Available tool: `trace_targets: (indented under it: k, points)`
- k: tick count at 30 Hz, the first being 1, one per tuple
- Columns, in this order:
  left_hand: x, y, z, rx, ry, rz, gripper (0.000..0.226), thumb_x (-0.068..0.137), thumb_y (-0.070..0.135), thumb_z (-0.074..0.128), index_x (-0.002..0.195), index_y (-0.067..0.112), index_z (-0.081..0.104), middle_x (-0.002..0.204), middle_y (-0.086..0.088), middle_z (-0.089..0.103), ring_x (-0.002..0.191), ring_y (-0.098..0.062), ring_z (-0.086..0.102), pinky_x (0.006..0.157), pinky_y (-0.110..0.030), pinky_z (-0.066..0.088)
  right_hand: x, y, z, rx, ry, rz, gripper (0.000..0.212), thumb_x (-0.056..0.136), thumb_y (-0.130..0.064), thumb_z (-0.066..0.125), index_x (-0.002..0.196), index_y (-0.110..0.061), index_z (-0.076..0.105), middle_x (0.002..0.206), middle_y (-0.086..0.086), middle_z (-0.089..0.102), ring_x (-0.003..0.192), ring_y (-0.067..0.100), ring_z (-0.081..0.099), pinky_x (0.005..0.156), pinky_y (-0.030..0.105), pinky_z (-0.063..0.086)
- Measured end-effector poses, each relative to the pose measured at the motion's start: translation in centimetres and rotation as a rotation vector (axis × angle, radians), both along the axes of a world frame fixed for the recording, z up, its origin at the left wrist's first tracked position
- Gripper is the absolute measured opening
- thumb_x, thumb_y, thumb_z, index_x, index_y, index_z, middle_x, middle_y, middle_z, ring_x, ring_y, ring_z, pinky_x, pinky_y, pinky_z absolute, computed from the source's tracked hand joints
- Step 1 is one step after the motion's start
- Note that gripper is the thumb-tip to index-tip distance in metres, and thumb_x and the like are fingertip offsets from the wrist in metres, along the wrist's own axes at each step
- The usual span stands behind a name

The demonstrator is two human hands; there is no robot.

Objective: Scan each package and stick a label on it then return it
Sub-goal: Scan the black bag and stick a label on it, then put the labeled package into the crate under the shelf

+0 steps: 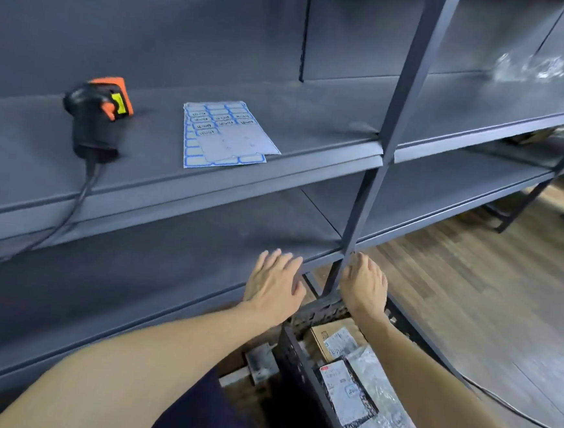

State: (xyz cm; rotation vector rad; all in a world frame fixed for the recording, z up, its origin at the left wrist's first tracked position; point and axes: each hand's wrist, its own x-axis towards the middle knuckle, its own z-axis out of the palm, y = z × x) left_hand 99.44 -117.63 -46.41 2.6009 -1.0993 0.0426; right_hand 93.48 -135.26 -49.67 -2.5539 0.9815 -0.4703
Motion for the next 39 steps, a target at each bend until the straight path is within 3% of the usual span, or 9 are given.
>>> trace_targets:
  k: [7, 11, 17, 25, 29, 39]
  points:
    - [2.2, 1.0, 10.4, -0.147, -0.149, -0.071, 0.052, 0.096, 0.032, 0.042, 0.146, 0.018, 0.036, 0.151, 0.000, 0.037, 0.140, -0.018, 0.027, 0.113, -0.029, 0.013, 2.5, 1.7, 12.5, -0.154, -0.164, 0.021, 0.046, 0.094, -0.022, 0.043, 0.138, -0.007, 0.041, 0.137, 0.010, 0.049, 0.130, 0.028, 0.039, 0.110, 0.040, 0.025]
    - [4.1, 3.0, 15.9, -0.208, -0.279, -0.022, 0.049, 0.095, 0.031, 0.044, 0.142, 0.016, 0.042, 0.144, -0.001, 0.046, 0.134, -0.018, 0.036, 0.110, -0.029, 0.018, 5.4, 4.0, 18.8, -0.216, -0.142, 0.148, 0.054, 0.097, -0.027, 0.041, 0.147, -0.009, 0.031, 0.151, 0.009, 0.036, 0.140, 0.028, 0.027, 0.115, 0.041, 0.019]
    - [7.3, 9.6, 20.0, -0.156, -0.392, 0.156, 0.045, 0.095, 0.033, 0.042, 0.136, 0.016, 0.050, 0.140, 0.001, 0.050, 0.131, -0.018, 0.038, 0.105, -0.028, 0.019, 10.3, 9.9, 24.5, -0.282, -0.090, 0.356, 0.052, 0.095, -0.029, 0.041, 0.142, -0.008, 0.035, 0.143, 0.006, 0.044, 0.132, 0.027, 0.035, 0.109, 0.039, 0.023]
    - [9.5, 22.6, 21.3, -0.097, -0.425, 0.485, 0.045, 0.096, 0.035, 0.041, 0.136, 0.015, 0.049, 0.141, -0.002, 0.049, 0.134, -0.023, 0.034, 0.108, -0.031, 0.015, 15.3, 21.5, 26.6, -0.278, -0.114, 0.610, 0.047, 0.096, -0.029, 0.042, 0.137, -0.007, 0.042, 0.137, 0.013, 0.051, 0.128, 0.031, 0.043, 0.105, 0.039, 0.030]
    - [8.9, 29.6, 21.0, -0.083, -0.394, 0.651, 0.049, 0.099, 0.037, 0.036, 0.144, 0.017, 0.040, 0.150, -0.002, 0.039, 0.141, -0.021, 0.027, 0.114, -0.031, 0.012, 16.8, 29.8, 26.9, -0.269, -0.155, 0.784, 0.048, 0.094, -0.026, 0.045, 0.139, -0.008, 0.042, 0.141, 0.011, 0.049, 0.131, 0.029, 0.042, 0.108, 0.038, 0.029]
    - [0.1, 47.1, 18.4, -0.040, -0.368, 1.163, 0.047, 0.099, 0.036, 0.038, 0.143, 0.018, 0.041, 0.148, 0.000, 0.041, 0.140, -0.019, 0.029, 0.114, -0.030, 0.013, 14.6, 49.6, 24.4, -0.197, -0.187, 1.292, 0.051, 0.095, -0.020, 0.041, 0.144, -0.006, 0.035, 0.143, 0.009, 0.045, 0.133, 0.026, 0.038, 0.111, 0.035, 0.026]
